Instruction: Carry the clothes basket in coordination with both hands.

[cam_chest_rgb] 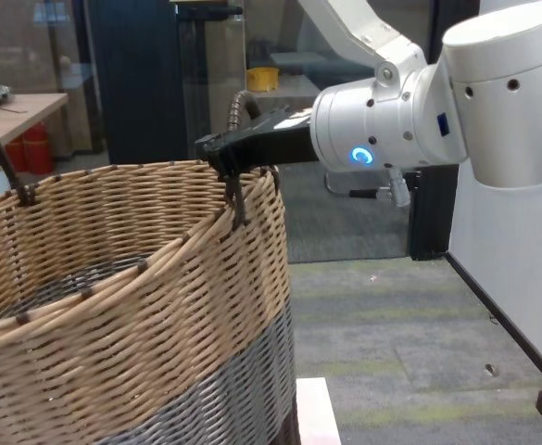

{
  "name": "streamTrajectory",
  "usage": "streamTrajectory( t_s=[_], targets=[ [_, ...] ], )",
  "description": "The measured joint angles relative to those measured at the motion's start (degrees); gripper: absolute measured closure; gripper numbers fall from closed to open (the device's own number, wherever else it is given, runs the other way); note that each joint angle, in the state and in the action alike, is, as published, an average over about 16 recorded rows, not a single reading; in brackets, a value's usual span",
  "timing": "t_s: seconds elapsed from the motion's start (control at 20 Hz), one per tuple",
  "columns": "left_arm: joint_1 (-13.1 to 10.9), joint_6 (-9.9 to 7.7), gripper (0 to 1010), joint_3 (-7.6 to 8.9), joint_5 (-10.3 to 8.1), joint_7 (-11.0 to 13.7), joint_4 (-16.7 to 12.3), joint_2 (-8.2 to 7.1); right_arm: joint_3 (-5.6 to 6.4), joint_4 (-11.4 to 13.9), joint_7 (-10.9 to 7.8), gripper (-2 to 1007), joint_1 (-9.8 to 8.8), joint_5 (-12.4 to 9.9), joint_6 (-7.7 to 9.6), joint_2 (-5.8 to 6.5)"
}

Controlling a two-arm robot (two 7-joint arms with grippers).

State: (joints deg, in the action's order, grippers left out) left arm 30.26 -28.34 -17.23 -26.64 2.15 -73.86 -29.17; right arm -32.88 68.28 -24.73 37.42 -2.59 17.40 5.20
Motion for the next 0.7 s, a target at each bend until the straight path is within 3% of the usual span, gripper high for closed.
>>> streamTrajectory(
  t_s=[0.4, 0.7],
  targets=[
    [0.0, 0.07, 909, 0.05, -0.15, 0.0, -0.1, -0.05, -0.03, 0.0, -0.03, 934, 0.05, -0.1, -0.05, 0.02],
    [-0.1, 0.06, 745, 0.05, -0.15, -0.3, -0.2, -0.05, -0.05, 0.0, 0.03, 818, 0.00, -0.1, -0.04, 0.03]
  ],
)
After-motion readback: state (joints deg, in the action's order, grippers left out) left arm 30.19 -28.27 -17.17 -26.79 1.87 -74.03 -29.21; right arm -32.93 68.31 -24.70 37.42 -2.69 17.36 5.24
